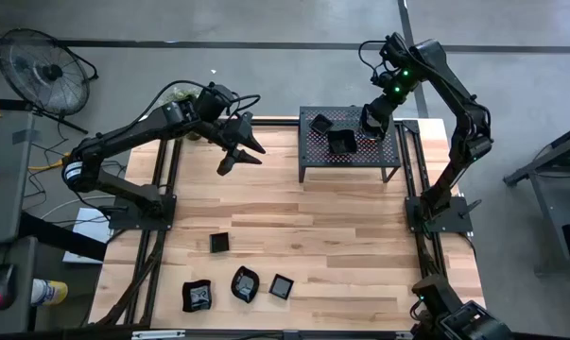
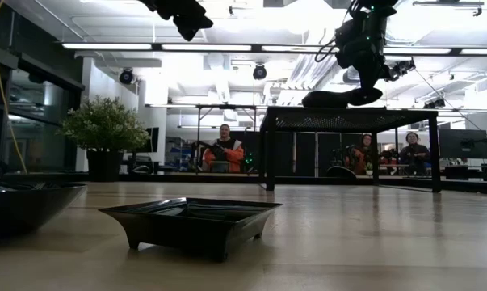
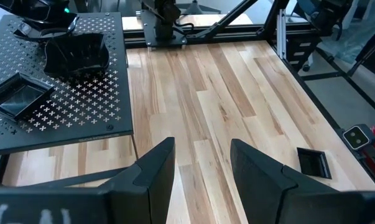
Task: Pick & Place Mini shaped plates
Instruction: Stack the black leaf-shaped plate on top of the black leaf-shaped plates on the shelf
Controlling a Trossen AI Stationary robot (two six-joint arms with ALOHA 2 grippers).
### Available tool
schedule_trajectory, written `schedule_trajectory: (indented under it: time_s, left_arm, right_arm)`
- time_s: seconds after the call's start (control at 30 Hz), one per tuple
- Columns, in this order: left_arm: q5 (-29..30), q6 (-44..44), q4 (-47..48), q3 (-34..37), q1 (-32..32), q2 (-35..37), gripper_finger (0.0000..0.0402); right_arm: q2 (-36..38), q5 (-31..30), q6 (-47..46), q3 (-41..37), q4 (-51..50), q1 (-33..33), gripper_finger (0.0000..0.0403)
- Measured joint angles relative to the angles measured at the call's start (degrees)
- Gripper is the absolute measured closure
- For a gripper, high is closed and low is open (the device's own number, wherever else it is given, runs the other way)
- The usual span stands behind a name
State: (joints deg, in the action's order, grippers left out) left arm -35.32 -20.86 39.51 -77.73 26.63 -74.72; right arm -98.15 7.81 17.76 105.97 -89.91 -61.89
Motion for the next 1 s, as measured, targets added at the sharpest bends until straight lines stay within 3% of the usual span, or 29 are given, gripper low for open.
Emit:
schedule_trajectory:
  time_s: [0.37, 0.63, 0.73, 0.9, 1.0]
  left_arm:
    - [0.6, 0.1, 0.0, 0.0, 0.0, 0.0, 0.0247]
    - [2.1, 0.3, -0.5, 0.0, 0.0, 0.0, 0.0247]
    - [2.0, 0.3, -0.8, 0.0, 0.0, 0.0, 0.0247]
    - [2.0, 0.6, -0.7, 0.0, 0.0, 0.0, 0.0247]
    - [2.0, 1.2, -0.7, 0.0, 0.0, 0.0, 0.0247]
  right_arm:
    - [0.4, 1.1, -1.2, 0.0, -0.1, 0.9, 0.0403]
    - [5.3, 0.2, -2.7, -0.2, 1.7, 0.5, 0.0403]
    - [7.9, 0.2, -2.9, -5.7, 2.1, 0.4, 0.0403]
    - [15.6, 1.8, -5.0, -18.5, 11.3, 0.5, 0.0403]
    - [17.9, 2.9, -5.8, -22.0, 16.2, 0.2, 0.0403]
